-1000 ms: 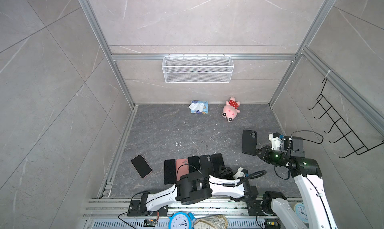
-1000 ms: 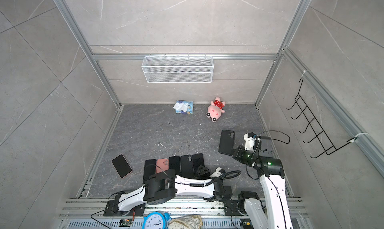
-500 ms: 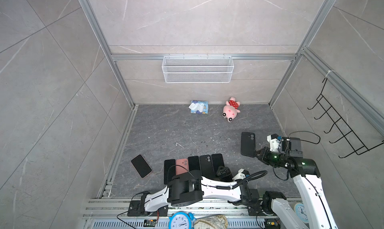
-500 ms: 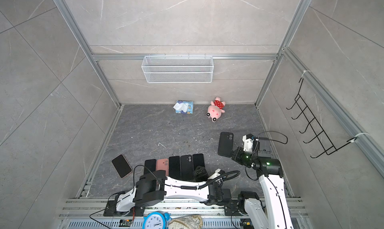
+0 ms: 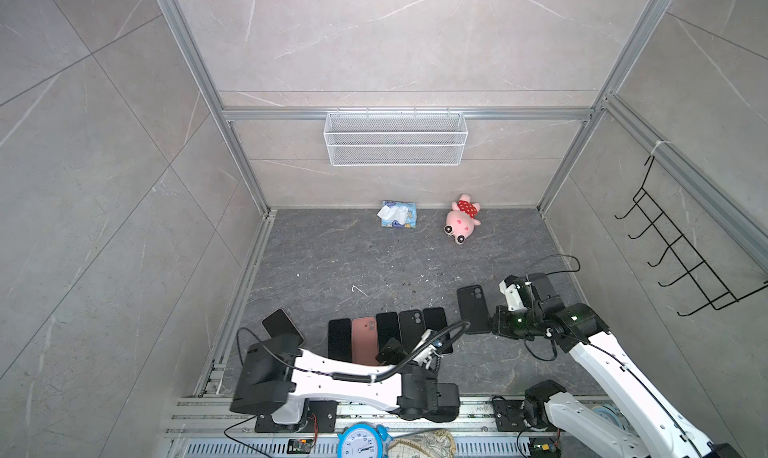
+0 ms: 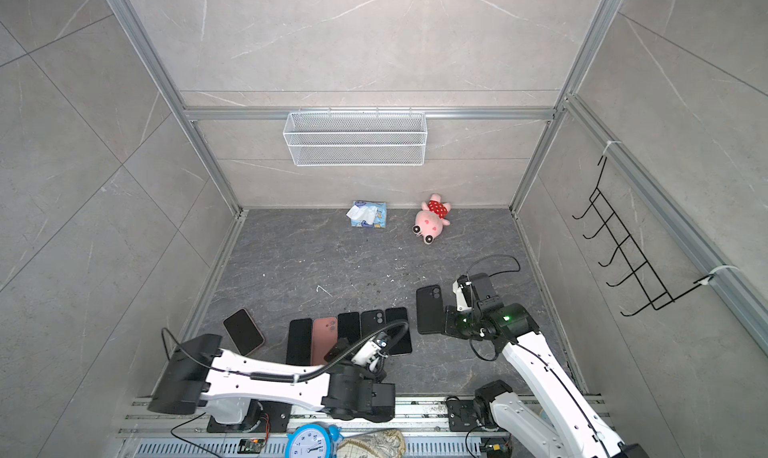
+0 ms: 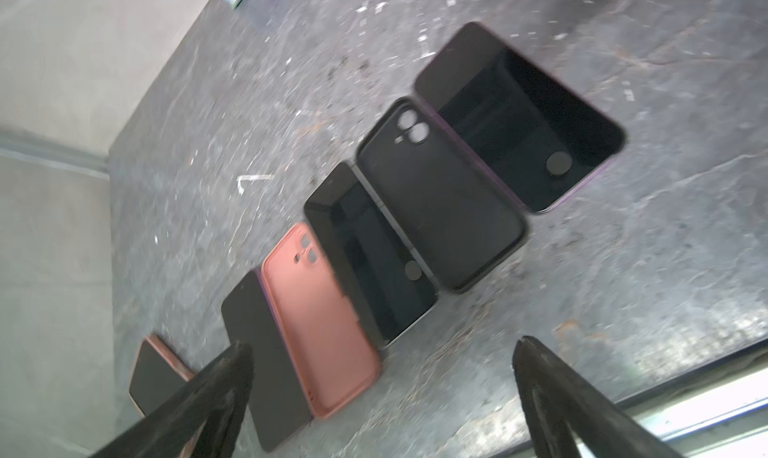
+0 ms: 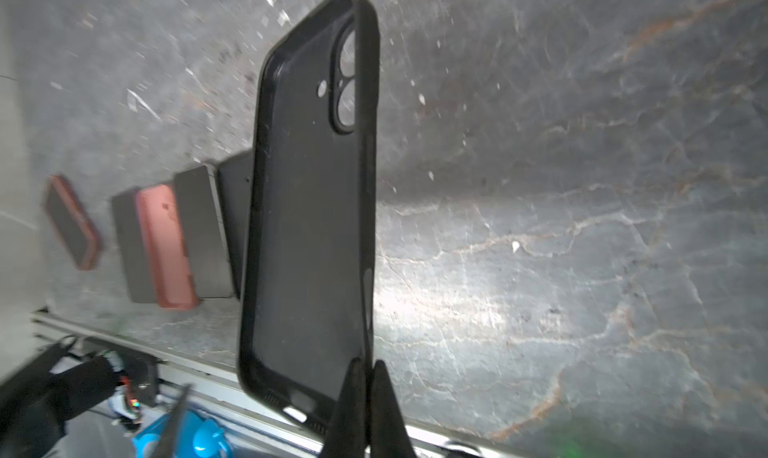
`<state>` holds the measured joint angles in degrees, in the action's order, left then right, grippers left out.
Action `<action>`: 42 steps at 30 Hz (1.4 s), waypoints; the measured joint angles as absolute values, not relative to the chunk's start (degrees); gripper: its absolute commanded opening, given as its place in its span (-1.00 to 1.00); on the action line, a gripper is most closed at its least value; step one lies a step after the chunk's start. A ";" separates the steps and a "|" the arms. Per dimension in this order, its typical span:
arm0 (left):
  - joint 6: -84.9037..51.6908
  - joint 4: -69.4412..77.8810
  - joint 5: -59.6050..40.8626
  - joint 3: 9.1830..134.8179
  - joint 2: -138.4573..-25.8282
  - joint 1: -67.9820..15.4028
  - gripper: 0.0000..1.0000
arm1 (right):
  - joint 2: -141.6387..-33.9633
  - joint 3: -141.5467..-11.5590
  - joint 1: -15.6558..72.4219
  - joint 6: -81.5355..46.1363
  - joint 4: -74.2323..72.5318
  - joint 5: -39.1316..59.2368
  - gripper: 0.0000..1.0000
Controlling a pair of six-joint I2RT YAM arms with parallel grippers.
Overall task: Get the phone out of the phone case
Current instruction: 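Lower the black case at the row end with the right gripper while the left rises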
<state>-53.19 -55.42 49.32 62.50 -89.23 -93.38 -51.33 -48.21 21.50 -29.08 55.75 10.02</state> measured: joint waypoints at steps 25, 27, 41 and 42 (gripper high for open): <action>-61.65 -62.43 55.40 59.18 -70.98 -91.92 1.00 | -72.69 -42.17 40.12 -38.37 48.16 -12.25 -1.00; -60.71 -60.86 55.13 59.00 -70.00 -90.76 1.00 | -74.85 -41.87 40.16 -38.28 46.19 -12.23 -1.00; -55.40 -53.10 51.72 56.55 -66.78 -84.93 1.00 | -78.89 -39.59 41.95 -37.28 38.46 -11.53 -1.00; -54.98 -52.29 51.31 56.29 -66.65 -84.27 1.00 | -79.13 -39.59 42.70 -37.28 38.28 -11.53 -1.00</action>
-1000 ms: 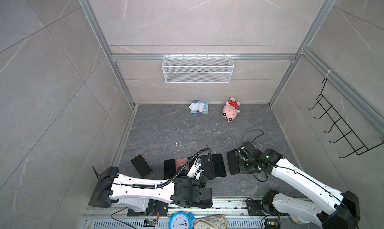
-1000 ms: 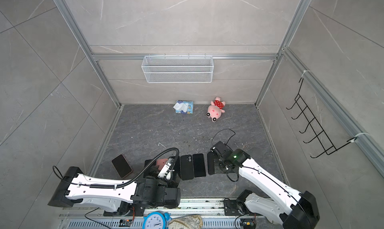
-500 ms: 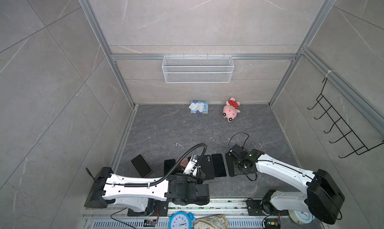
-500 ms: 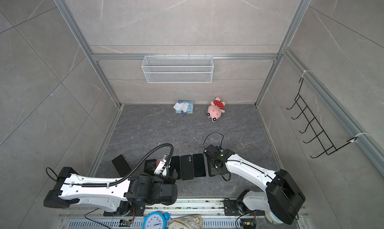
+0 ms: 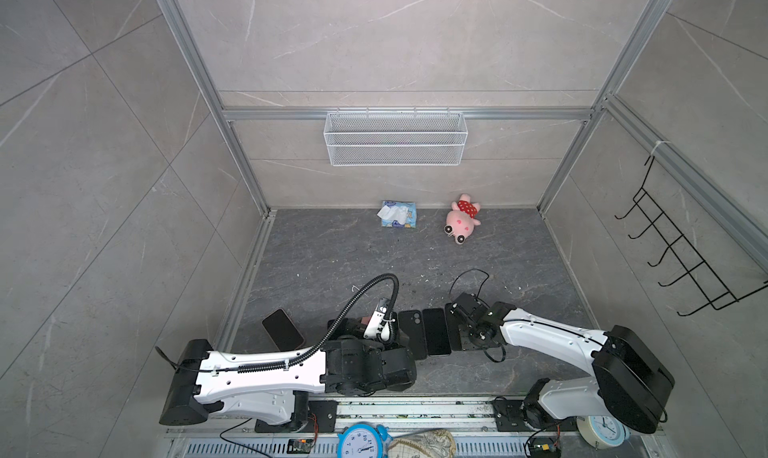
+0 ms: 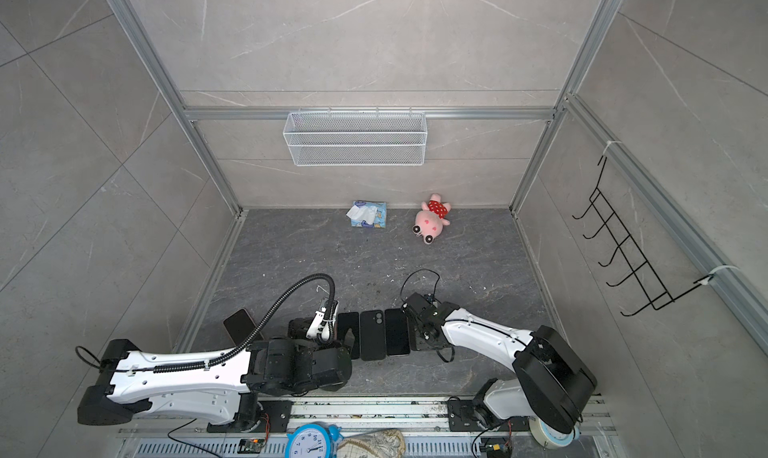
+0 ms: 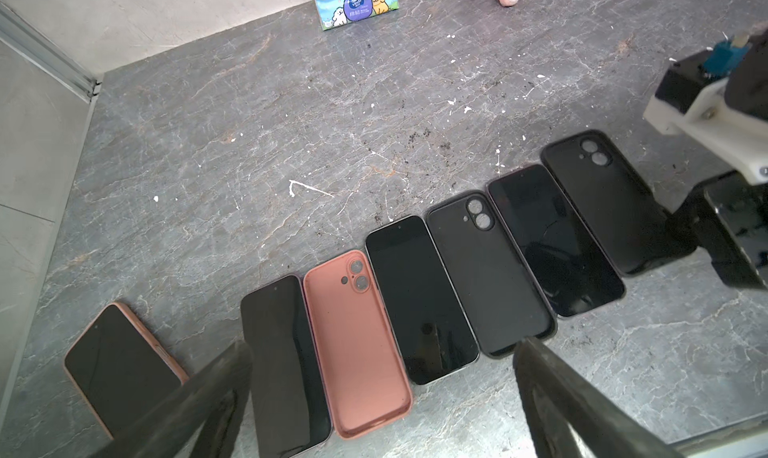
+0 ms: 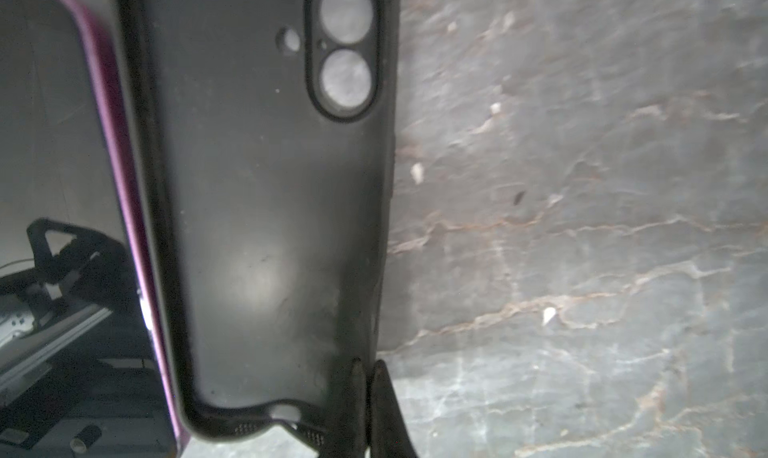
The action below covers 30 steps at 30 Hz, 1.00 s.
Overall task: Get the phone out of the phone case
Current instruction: 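Lower the black case at the row end with the right gripper while the left rises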
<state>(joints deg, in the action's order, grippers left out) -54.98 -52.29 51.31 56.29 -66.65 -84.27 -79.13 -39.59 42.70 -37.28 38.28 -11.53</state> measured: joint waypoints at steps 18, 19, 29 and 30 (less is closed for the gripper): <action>-55.18 -49.69 46.33 50.89 -59.66 -69.12 1.00 | -80.25 -38.89 48.49 -38.26 35.86 -10.72 -0.25; -55.72 -50.22 46.33 50.61 -59.09 -68.03 1.00 | -79.77 -38.68 48.69 -38.30 35.92 -10.46 -0.09; -58.22 -55.59 46.19 49.91 -51.53 -54.24 1.00 | -61.17 -40.51 49.01 -38.85 41.63 -12.91 0.98; -57.71 -55.59 45.67 49.91 -51.31 -51.42 1.00 | -59.59 -41.52 49.01 -38.85 42.68 -13.47 0.98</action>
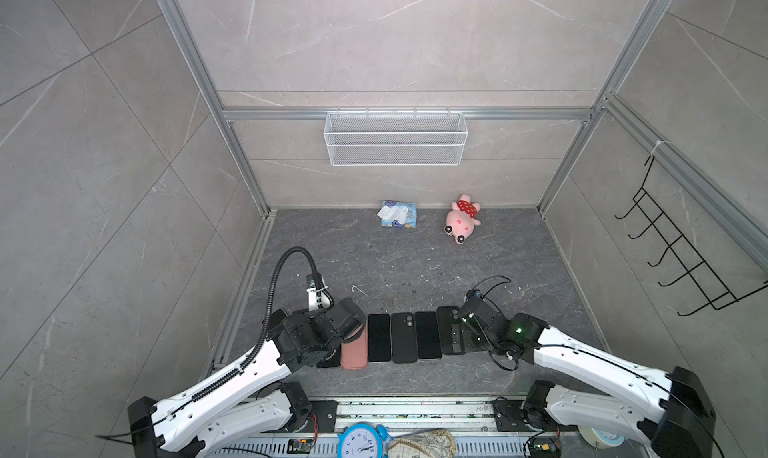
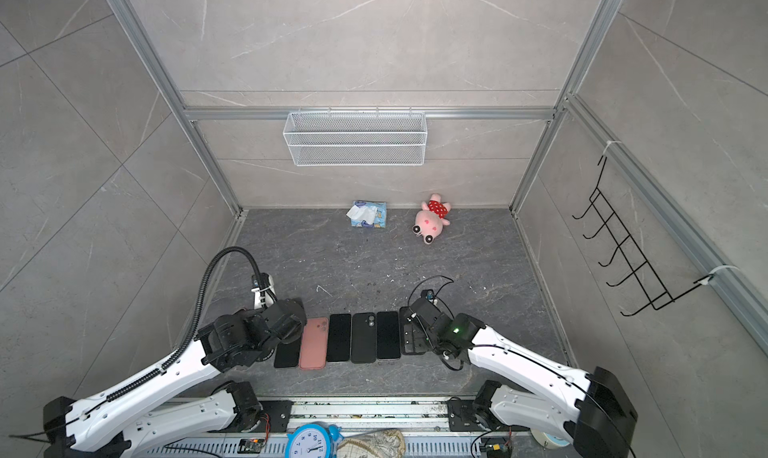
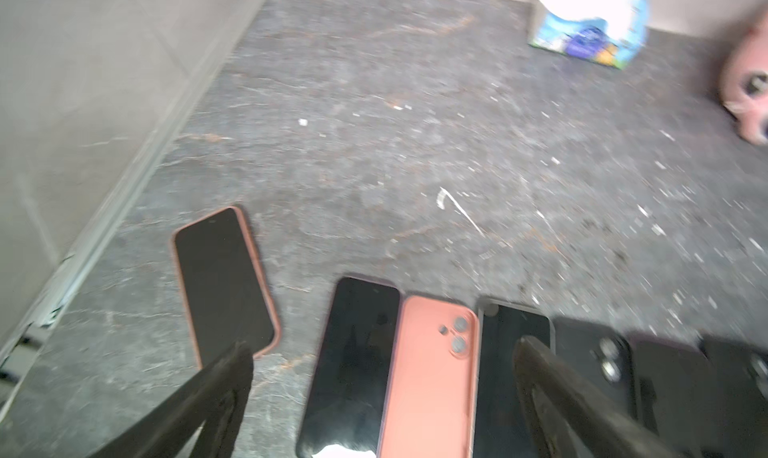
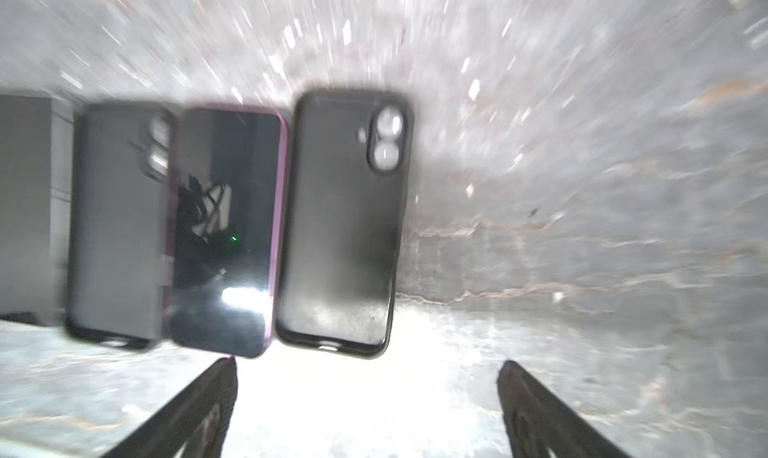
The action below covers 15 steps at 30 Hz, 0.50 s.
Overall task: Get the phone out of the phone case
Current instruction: 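Lower the black case at the row end with the right gripper while the left rises, then move the left gripper over the lone pink-framed phone while the right gripper withdraws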
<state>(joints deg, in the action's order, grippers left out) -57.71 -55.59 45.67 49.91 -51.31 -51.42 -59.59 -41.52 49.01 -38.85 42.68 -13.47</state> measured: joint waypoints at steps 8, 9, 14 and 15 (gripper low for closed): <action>-50.52 -53.67 38.39 50.41 -58.17 -27.90 1.00 | -55.68 -49.82 49.01 -36.34 46.63 -15.05 0.98; -49.52 -53.30 37.30 50.39 -59.51 -24.93 1.00 | -55.79 -50.57 49.01 -35.88 46.74 -15.00 0.98; -44.36 -48.31 30.94 46.94 -61.12 -9.39 1.00 | -57.28 -53.39 49.01 -33.34 46.54 -13.76 0.98; -43.13 -47.05 28.88 45.67 -61.34 -5.93 1.00 | -57.76 -53.47 49.01 -32.95 46.46 -13.37 0.98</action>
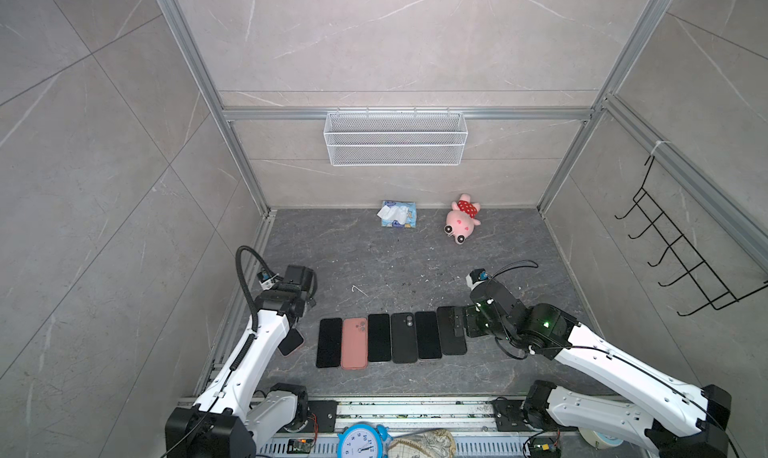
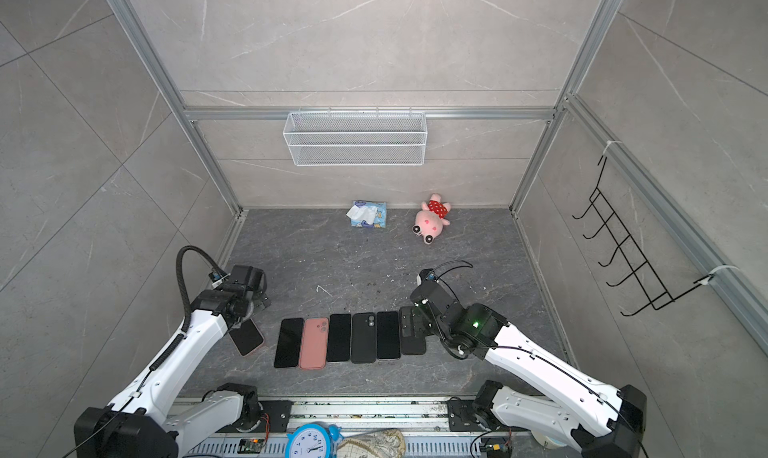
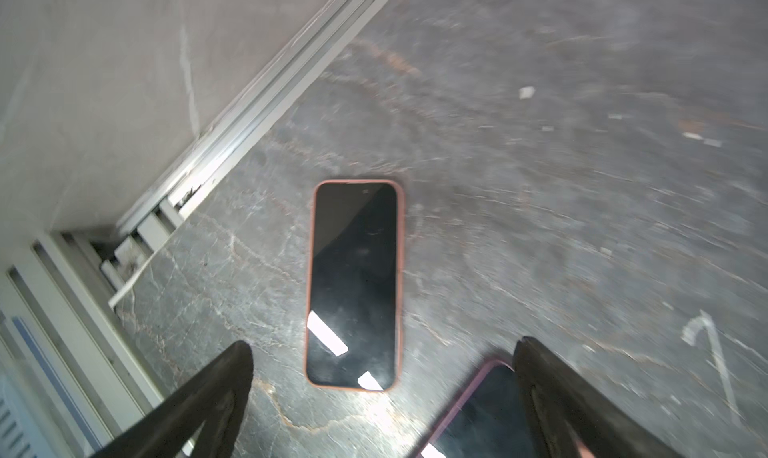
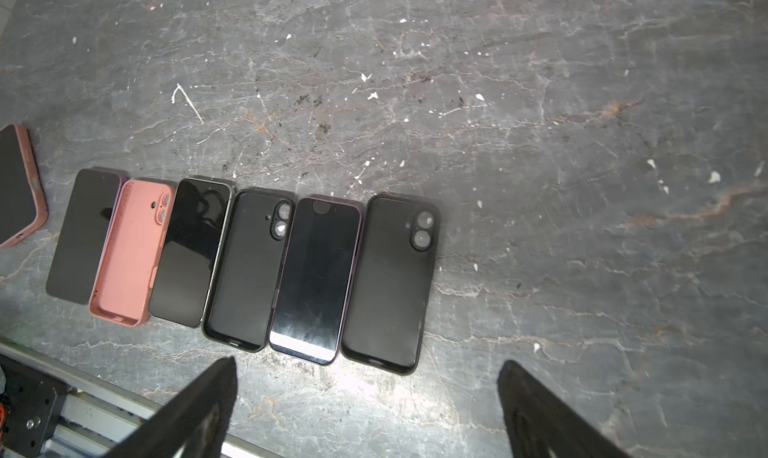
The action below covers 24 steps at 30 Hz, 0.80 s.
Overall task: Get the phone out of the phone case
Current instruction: 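Move the left gripper over the lone pink-framed phone while the right gripper withdraws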
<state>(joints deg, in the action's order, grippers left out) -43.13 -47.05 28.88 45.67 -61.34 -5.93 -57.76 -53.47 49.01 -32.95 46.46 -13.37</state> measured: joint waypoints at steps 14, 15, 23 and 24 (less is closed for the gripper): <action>-37.45 -33.76 10.68 41.98 -75.40 10.87 1.00 | -62.98 -54.30 49.01 -29.69 42.57 -7.01 0.98; -37.41 -32.88 9.82 41.76 -75.77 11.38 1.00 | -63.92 -54.78 49.01 -29.34 42.19 -6.55 0.98; -37.41 -31.14 8.84 41.32 -79.50 13.52 1.00 | -70.48 -59.05 49.01 -26.72 40.01 -4.16 0.98; -37.41 -31.11 8.88 41.15 -79.77 13.54 1.00 | -71.07 -59.68 49.01 -26.35 39.99 -3.97 0.98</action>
